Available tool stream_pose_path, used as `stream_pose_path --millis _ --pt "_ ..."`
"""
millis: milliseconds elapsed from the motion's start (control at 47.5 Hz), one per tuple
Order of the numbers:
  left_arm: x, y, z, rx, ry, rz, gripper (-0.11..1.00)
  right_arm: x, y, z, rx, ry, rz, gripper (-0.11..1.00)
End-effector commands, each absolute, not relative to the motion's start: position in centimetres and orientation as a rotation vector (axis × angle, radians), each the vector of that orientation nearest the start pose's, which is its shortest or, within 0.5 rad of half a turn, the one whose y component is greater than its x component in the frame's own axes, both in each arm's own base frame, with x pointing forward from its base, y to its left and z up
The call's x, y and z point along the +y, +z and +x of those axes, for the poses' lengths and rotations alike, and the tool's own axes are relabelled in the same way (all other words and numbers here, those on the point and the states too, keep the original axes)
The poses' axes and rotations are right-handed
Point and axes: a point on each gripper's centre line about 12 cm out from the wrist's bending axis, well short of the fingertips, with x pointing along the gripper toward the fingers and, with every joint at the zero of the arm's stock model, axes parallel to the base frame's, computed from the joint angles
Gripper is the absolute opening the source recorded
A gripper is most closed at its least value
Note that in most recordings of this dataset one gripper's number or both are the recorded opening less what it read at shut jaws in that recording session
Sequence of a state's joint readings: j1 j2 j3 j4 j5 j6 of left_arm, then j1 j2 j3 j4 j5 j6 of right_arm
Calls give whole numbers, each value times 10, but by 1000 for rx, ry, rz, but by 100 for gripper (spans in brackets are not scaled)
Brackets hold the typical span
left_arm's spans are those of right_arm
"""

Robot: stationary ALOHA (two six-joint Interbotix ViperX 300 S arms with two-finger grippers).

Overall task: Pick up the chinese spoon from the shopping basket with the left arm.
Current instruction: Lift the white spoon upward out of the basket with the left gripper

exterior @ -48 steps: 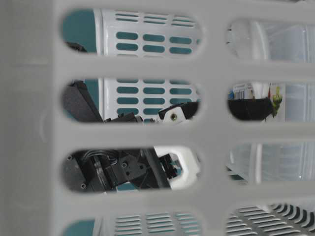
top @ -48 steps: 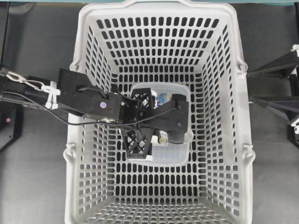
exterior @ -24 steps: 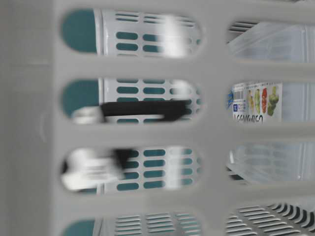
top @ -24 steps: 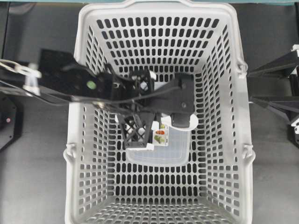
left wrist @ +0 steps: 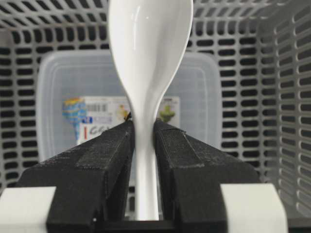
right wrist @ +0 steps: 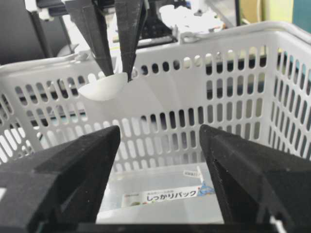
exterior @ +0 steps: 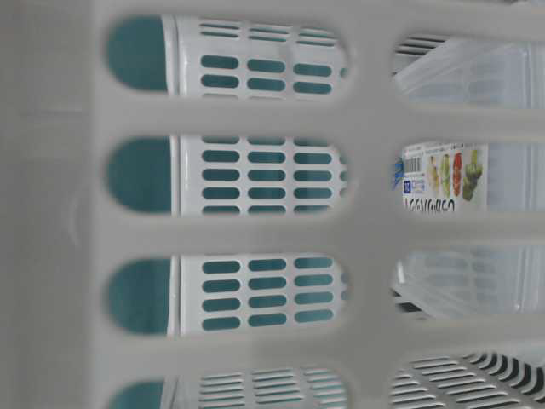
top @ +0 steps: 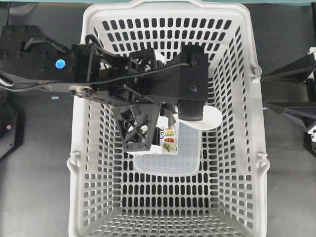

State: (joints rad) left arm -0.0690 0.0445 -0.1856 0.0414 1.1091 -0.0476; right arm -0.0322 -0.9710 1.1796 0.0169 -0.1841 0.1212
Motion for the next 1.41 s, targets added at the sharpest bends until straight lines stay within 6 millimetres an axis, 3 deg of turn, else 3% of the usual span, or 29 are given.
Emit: stream_pose_path --millis 0,1389 --pt "-26 390 430 911 -15 22 13 -7 285 199 7 -40 139 65" --pt "-26 387 430 922 -14 22 13 -7 285 199 7 -40 139 65"
